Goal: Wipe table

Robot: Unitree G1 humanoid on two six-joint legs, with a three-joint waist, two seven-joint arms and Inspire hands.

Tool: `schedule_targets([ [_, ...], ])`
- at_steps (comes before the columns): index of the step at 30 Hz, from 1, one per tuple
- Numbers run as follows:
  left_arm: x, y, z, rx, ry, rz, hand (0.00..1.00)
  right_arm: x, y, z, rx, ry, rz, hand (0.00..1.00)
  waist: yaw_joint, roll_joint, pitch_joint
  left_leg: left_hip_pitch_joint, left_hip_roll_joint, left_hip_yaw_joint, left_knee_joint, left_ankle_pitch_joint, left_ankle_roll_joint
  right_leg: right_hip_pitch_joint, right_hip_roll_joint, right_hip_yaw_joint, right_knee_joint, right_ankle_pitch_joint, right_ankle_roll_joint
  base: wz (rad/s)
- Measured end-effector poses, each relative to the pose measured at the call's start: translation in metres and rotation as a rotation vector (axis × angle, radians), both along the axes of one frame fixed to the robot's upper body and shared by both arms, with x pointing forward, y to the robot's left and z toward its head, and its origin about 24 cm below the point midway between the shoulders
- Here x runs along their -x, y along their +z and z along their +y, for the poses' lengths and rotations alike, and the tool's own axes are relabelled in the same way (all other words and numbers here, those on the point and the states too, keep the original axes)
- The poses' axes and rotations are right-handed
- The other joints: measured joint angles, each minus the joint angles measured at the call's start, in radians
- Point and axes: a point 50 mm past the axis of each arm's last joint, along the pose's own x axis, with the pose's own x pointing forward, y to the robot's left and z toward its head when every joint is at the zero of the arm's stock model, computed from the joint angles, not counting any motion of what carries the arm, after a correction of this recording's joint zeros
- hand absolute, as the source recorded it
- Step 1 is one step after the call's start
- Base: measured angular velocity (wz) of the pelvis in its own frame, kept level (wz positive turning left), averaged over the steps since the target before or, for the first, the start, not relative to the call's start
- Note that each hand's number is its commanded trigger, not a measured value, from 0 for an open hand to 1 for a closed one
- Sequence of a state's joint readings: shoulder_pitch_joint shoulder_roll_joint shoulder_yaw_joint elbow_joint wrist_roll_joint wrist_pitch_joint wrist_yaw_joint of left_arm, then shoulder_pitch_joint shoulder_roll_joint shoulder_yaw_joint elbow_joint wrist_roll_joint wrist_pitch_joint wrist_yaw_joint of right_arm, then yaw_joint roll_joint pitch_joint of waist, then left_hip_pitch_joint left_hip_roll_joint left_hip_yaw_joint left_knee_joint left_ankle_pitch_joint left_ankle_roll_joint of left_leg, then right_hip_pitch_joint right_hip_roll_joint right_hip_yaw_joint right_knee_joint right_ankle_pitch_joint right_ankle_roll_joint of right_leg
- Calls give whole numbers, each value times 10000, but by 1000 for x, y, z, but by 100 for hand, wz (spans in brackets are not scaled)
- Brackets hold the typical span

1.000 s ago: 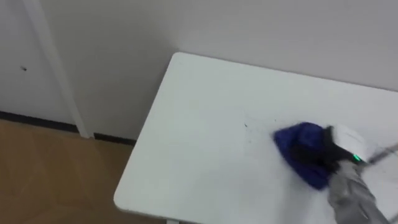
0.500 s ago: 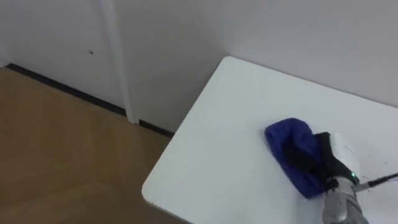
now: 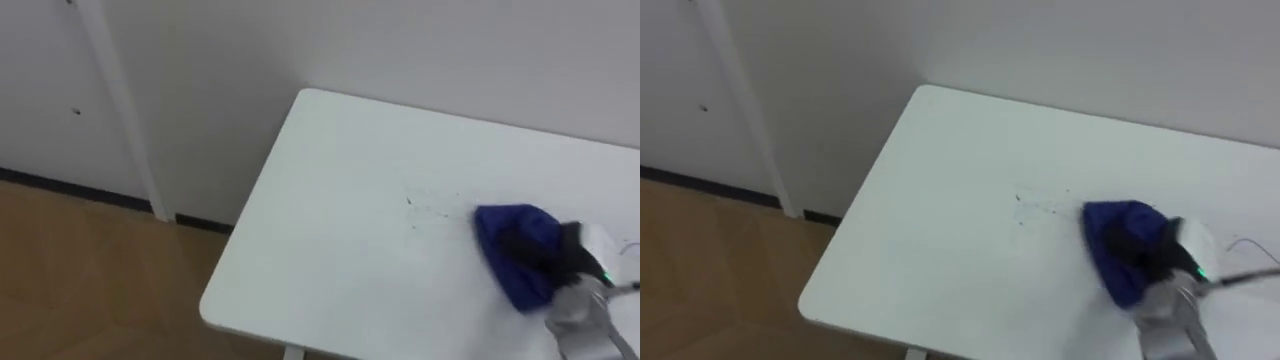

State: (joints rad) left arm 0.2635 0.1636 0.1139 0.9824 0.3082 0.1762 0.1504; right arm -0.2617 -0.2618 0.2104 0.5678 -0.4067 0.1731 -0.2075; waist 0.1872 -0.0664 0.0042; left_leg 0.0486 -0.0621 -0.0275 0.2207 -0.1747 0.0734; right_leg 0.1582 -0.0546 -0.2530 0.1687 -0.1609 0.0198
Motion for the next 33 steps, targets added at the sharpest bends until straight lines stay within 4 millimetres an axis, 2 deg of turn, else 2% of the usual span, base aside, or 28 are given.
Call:
schedule_targets([
  [1, -2, 0, 0, 66, -43, -39, 0, -9, 7, 11, -124, 515, -167, 100, 34, -33, 34, -33, 4, -85, 6, 22, -33, -6, 36, -4, -16, 3, -11, 18],
  [2, -7, 0, -2, 161, -128, -142, 0, -22, 18, 22, -328, 1129, -417, 100, 232, -102, 96, -65, -1, -209, 14, 51, -63, 10, 57, -9, -27, -24, -55, 43],
  [3, -6, 0, -3, 218, -167, -104, 0, -32, 27, 25, -434, 1304, -556, 100, 510, -123, 105, -93, -22, -368, 20, 90, -38, -3, 64, -94, -61, -33, -69, 46],
  [5, 4, -1, -4, 292, -90, 223, 0, -43, 33, 23, -341, 1234, -528, 100, 692, -137, 94, -125, -73, -591, 45, 103, -24, 83, 39, -431, -189, -35, -65, 51],
  [7, 21, -1, -4, 354, 240, 583, 0, -42, 24, 14, -295, 934, -91, 100, 663, -151, 93, -132, -153, -884, 91, 123, 6, 199, 16, -586, -187, -35, -64, 56],
  [8, 32, 0, -3, 375, 485, 808, 0, -33, 9, 3, -387, 506, 543, 100, 631, -179, 84, -66, -203, -1035, 120, 127, 28, 329, 0, -601, -206, -38, -60, 63],
  [9, 39, 1, -2, 335, 539, 993, 0, -16, -11, -11, -403, -52, 1307, 100, 572, -182, 83, -50, -212, -990, 140, 108, 60, 446, -18, -607, -230, -40, -57, 66],
  [10, 40, 1, -1, 323, 542, 1022, 0, -5, -23, -20, -418, -382, 1718, 100, 520, -182, 82, -43, -211, -916, 138, 97, 78, 501, -53, -601, -247, -42, -53, 71],
  [11, 42, 1, -1, 320, 566, 1100, 0, 14, -33, -33, -436, -782, 1414, 100, 318, -212, 48, -27, -216, -742, 110, 106, 111, 543, -157, -536, -240, -84, 15, 50],
  [12, 44, 1, 1, 281, 675, 1123, 0, 23, -36, -42, -508, -1120, 1270, 100, 153, -195, 33, 25, -195, -519, 30, 110, 131, 550, -184, -436, -187, -123, 79, 33],
  [13, 43, 2, 3, 235, 774, 1044, 0, 29, -39, -48, -523, -1397, 1249, 100, 73, -212, 24, 52, -196, -513, 5, 105, 140, 568, -186, -428, -194, -124, 81, 6],
  [14, 43, 3, 7, 154, 897, 878, 0, 41, -44, -60, -469, -1988, 1237, 100, -137, -233, 28, 155, -204, -510, 2, 84, 169, 681, -174, -481, -197, -123, 81, -3],
  [16, 43, 4, 10, 83, 1180, 671, 0, 66, -50, -88, -367, -3127, 1396, 100, -390, -191, -28, 329, -212, -424, -11, 13, 235, 819, -143, -332, -178, -123, 81, -11],
  [17, 43, 5, 14, -6, 1399, 530, 0, 85, -51, -110, -240, -4044, 1544, 100, -549, -167, -128, 345, -210, -376, 1, -48, 265, 825, -154, -160, -180, -124, 84, -26],
  [18, 42, 6, 18, -127, 1504, 384, 0, 105, -53, -130, 33, -4912, 1782, 100, -653, -147, -196, 384, -210, -267, -6, -87, 289, 829, -156, -19, -168, -124, 85, -33],
  [21, 43, 9, 26, -349, 1490, 359, 0, 142, -53, -159, 264, -6370, 2038, 100, -917, -134, -204, 495, -194, 3, -72, -133, 309, 846, -179, 30, -172, -132, 103, -46],
  [23, 38, 9, 26, -315, 1421, 253, 0, 149, -50, -166, 359, -6643, 2039, 100, -1117, -135, -203, 502, -172, 121, -62, -168, 303, 820, -179, 61, -165, -130, 113, -37],
  [25, 31, 8, 23, -219, 1205, 150, 0, 143, -50, -164, 322, -6649, 2043, 100, -1031, -135, -201, 498, -107, 427, -27, -187, 279, 724, -149, 312, -175, -127, 120, -57],
  [26, 25, 6, 20, -115, 981, 111, 0, 130, -50, -157, 285, -6445, 2026, 100, -940, -121, -195, 489, -55, 590, 4, -201, 256, 646, -115, 508, -166, -109, 152, -72],
  [28, 16, 4, 15, 90, 587, 45, 0, 104, -50, -138, 120, -5936, 2054, 100, -513, -94, -195, 458, -26, 702, 20, -240, 190, 470, -40, 640, -139, -97, 148, -94],
  [29, 11, 2, 9, 249, 316, 16, 0, 79, -47, -116, 16, -5045, 1951, 100, -316, -15, -177, 422, -13, 529, 47, -234, 183, 317, 73, 677, -126, 31, 18, -102],
  [30, 13, 1, 5, 389, 132, 187, 0, 52, -42, -83, -91, -3662, 1758, 100, -231, 10, -162, 320, -16, 280, 89, -223, 173, 148, 176, 701, -100, 123, -87, -91],
  [31, 14, 0, 3, 482, 46, 250, 0, 39, -38, -67, -114, -2860, 1608, 100, -170, 26, -119, 283, -18, 138, 119, -230, 186, 89, 224, 656, -91, 173, -132, -58],
  [33, 5, -3, -6, 801, -373, 272, 0, -1, -18, 0, 74, 239, 1046, 100, 46, -1, -62, 111, -10, -296, 179, -192, 124, -80, 281, 462, -101, 220, -225, -4],
])
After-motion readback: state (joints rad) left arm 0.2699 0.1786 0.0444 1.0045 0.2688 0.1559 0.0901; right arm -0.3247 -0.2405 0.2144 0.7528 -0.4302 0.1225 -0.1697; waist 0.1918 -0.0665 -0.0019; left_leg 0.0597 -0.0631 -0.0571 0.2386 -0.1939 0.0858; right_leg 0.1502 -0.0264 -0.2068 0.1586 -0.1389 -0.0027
